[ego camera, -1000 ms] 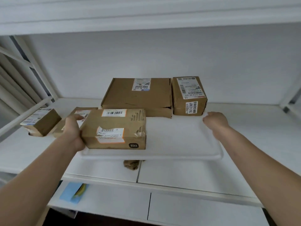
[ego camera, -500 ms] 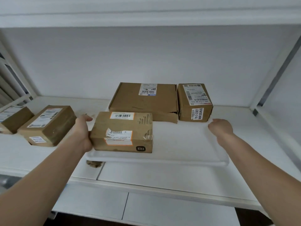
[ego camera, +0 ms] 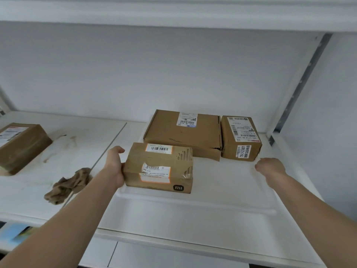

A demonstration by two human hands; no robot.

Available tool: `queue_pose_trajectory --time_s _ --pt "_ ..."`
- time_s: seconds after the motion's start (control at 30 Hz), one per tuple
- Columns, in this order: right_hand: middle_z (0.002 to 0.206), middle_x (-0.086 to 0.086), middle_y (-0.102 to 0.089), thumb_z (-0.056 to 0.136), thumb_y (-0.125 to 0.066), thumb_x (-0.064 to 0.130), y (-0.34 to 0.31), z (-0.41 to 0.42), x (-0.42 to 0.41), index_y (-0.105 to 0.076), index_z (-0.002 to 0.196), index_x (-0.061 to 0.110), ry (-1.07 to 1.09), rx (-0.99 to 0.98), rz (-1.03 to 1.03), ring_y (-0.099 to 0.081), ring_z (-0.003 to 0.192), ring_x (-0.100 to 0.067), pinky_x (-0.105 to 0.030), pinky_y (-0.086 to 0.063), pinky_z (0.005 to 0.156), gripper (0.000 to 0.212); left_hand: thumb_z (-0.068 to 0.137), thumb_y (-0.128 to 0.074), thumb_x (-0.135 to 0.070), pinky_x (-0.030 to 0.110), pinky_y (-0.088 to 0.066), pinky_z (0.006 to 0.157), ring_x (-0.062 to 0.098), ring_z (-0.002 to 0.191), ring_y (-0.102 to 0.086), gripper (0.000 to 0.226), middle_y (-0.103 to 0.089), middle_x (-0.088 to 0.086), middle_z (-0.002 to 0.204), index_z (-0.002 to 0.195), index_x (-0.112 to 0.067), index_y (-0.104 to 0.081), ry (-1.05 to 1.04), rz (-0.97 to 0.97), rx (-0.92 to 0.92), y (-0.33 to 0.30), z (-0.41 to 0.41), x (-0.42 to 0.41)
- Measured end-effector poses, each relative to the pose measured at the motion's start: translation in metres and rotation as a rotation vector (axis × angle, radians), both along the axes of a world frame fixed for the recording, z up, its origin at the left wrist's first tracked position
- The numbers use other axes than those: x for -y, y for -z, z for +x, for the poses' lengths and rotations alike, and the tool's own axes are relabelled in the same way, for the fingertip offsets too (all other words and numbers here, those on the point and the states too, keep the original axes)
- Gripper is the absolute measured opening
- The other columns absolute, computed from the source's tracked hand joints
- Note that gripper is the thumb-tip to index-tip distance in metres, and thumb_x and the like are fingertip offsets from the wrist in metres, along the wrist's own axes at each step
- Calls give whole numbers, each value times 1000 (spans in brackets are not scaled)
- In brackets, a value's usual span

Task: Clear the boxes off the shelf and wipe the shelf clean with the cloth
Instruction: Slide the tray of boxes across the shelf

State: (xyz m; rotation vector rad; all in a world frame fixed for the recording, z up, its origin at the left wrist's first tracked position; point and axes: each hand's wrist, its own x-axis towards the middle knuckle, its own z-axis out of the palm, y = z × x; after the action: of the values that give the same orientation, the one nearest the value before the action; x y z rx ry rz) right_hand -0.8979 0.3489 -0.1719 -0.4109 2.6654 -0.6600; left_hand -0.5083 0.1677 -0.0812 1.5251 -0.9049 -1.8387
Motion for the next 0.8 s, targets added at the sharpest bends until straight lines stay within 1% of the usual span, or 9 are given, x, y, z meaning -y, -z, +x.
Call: queue_pose_trajectory --time_s 0.3,0.37,0.4,0.47,0.5,0.57,0.63,0.73,0.8 --pt "129 -11 -56 93 -52 27 23 -43 -38 -58 127 10 13 -31 98 -53 111 -29 -34 -41 99 38 82 -41 -39 33 -46 61 32 67 -57 38 -59 14 77 80 -4 -56 64 18 8 23 -47 -11" --pt "132 -11 -55 92 -53 27 24 -47 -42 -58 127 11 15 -45 110 -52 117 -30 -36 -40 102 38 81 -41 -40 33 -47 63 32 67 -57 39 -60 15 77 79 -4 -57 67 30 17 28 -54 -12" --pt "133 -11 -55 92 -54 26 23 -48 -43 -60 124 12 17 -45 112 -51 119 -31 -35 -40 101 35 81 -41 -40 33 -46 63 32 67 -57 39 -60 14 76 79 -4 -57 67 39 17 31 -58 -12" --pt "126 -12 -58 90 -56 22 22 -52 -45 -63 103 14 31 -40 99 -54 115 -31 -32 -40 93 17 82 -41 -40 33 -46 62 32 66 -57 39 -60 14 76 78 -4 -57 65 52 14 36 -63 -14" --pt "122 -12 -59 90 -56 21 22 -53 -45 -63 101 11 33 -40 96 -55 113 -31 -32 -40 91 17 81 -41 -40 33 -46 63 32 67 -57 40 -60 14 78 79 -4 -57 65 58 12 38 -65 -15" --pt "124 -11 -59 92 -53 23 25 -60 -46 -63 112 10 9 -30 121 -55 115 -30 -33 -42 95 27 80 -41 -41 34 -47 65 32 69 -57 41 -60 15 82 82 -4 -57 63 67 17 42 -68 -17" --pt "125 -9 -58 93 -52 24 26 -64 -46 -61 110 10 -6 -57 158 -54 115 -29 -33 -41 96 24 81 -41 -41 35 -47 65 32 69 -57 41 -60 15 82 82 -4 -57 61 65 23 45 -70 -18" --pt "123 -9 -60 93 -54 19 22 -58 -47 -63 106 10 -5 -30 146 -56 109 -27 -28 -39 81 19 81 -41 -41 35 -47 66 32 71 -57 40 -59 15 87 84 -4 -57 55 66 27 46 -73 -19" --pt "124 -15 -61 93 -53 16 24 -58 -46 -63 116 5 -6 -7 129 -57 114 -31 -27 -36 76 27 82 -41 -40 34 -47 64 32 69 -57 39 -59 15 85 81 -4 -57 54 68 29 46 -75 -21"
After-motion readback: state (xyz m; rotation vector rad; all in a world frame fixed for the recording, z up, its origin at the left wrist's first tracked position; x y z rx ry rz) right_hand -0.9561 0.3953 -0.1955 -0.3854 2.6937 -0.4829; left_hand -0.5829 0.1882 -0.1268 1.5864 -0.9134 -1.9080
